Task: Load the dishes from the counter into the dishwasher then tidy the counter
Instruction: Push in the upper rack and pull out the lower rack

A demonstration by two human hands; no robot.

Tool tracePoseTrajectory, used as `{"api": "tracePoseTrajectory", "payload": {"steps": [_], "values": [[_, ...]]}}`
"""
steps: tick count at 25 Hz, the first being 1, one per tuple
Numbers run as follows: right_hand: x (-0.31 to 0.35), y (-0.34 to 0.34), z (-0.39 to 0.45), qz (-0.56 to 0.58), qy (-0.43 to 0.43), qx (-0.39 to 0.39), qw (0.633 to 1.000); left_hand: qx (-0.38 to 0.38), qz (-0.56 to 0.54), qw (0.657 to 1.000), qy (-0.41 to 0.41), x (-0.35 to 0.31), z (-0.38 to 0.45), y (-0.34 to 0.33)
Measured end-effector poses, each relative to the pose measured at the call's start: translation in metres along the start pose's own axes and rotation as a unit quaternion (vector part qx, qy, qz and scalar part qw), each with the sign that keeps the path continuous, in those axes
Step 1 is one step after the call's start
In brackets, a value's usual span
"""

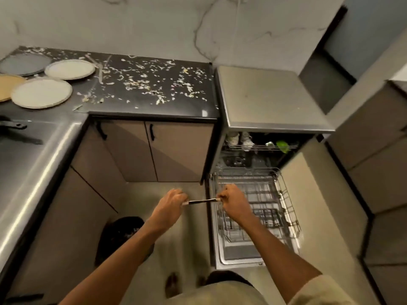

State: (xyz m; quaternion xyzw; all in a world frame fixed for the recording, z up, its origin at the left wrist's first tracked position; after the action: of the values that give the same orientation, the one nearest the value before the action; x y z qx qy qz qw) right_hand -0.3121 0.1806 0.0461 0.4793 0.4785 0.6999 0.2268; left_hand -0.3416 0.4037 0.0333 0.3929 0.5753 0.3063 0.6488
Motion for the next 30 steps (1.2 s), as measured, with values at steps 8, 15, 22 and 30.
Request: {"api": "tracePoseTrajectory", "payload": {"steps": [8,15,22,30], "values": [[-0.055,0.039,-0.12,-0.011,-0.026,-0.036,0.999,0.011,0.037,0.999,-0.032,-0.098,-0.03,-0.064],[-0.145,0.078,-0.239,-0.023,-0.017,-0.035,0.999,0.006,0.01,0.999,-0.05,-0.217,-0.066,-0.15],[-0.226,0.108,-0.315,-0.018,-0.054,-0.024,0.998,0.036,0.016,0.999,-0.038,-0.292,-0.066,-0.234],[-0.321,0.123,-0.294,0.013,-0.077,-0.023,0.997,0.029,0.069,0.997,-0.028,-0.348,0.012,-0.27]]}}
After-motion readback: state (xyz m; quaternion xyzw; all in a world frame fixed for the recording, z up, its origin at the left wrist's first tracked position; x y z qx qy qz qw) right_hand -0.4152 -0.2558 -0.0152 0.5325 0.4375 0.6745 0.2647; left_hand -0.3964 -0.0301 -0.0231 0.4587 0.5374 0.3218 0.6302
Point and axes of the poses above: each hand's wrist, its own z-axis towards the middle knuckle, its own y-axis out of the back of the hand, x = y × z, the point moved 4 cm from there along z, towards the middle knuckle, and after that the axes turned 11 degrees about y, right-handed, at the moved point
